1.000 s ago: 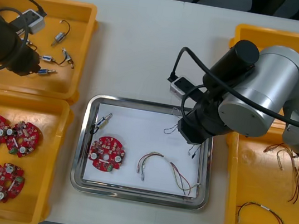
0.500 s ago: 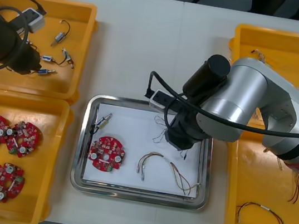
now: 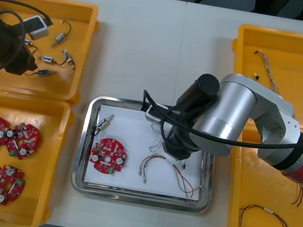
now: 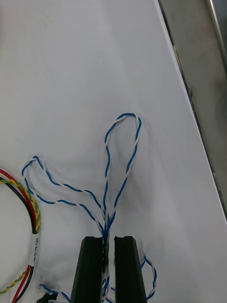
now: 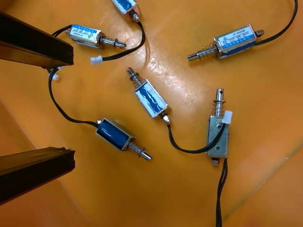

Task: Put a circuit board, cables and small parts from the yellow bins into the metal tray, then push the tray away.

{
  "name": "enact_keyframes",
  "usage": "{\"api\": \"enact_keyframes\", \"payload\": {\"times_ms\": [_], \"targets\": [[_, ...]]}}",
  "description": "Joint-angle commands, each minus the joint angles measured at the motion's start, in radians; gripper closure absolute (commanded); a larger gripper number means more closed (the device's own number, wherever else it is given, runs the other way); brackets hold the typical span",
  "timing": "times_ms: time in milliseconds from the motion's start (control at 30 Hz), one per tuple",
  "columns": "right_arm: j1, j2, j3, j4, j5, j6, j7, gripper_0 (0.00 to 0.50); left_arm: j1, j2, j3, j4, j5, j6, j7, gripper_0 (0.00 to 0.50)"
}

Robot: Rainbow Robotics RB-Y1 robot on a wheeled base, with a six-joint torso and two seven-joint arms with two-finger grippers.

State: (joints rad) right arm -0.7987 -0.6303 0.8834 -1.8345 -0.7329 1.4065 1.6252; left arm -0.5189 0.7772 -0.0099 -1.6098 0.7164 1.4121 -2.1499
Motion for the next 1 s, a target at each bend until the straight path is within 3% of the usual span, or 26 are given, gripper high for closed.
{"api": "enact_keyframes", "payload": {"times_ms": [33, 133, 200, 467, 867, 1000], "targets": [[-0.043, 0.017, 0.011, -0.008, 0.018, -0.011, 0.035, 0.18, -0.001, 0.044, 0.004, 0.01, 0.021, -0.047, -0.09, 0.0], [-0.047, 0.018, 0.008, -0.008, 0.017, -0.011, 0.033, 0.069, -0.001, 0.042, -0.012, 0.013, 0.021, -0.059, -0.105, 0.0], [-0.047, 0.018, 0.002, -0.008, 0.012, -0.011, 0.028, 0.054, -0.001, 0.042, -0.027, 0.015, 0.02, -0.073, -0.126, 0.0], [-0.047, 0.02, -0.058, -0.012, -0.011, 0.037, 0.027, 0.05, -0.003, 0.042, -0.085, 0.025, 0.026, -0.113, -0.165, 0.009], [-0.047, 0.069, -0.254, -0.081, -0.045, 0.281, -0.007, 0.052, 0.017, 0.042, -0.116, 0.038, 0.037, -0.113, -0.196, 0.016], [-0.047, 0.077, -0.307, -0.104, -0.057, 0.345, -0.108, 0.052, 0.019, 0.044, -0.116, 0.042, 0.037, -0.113, -0.2, 0.017]]}}
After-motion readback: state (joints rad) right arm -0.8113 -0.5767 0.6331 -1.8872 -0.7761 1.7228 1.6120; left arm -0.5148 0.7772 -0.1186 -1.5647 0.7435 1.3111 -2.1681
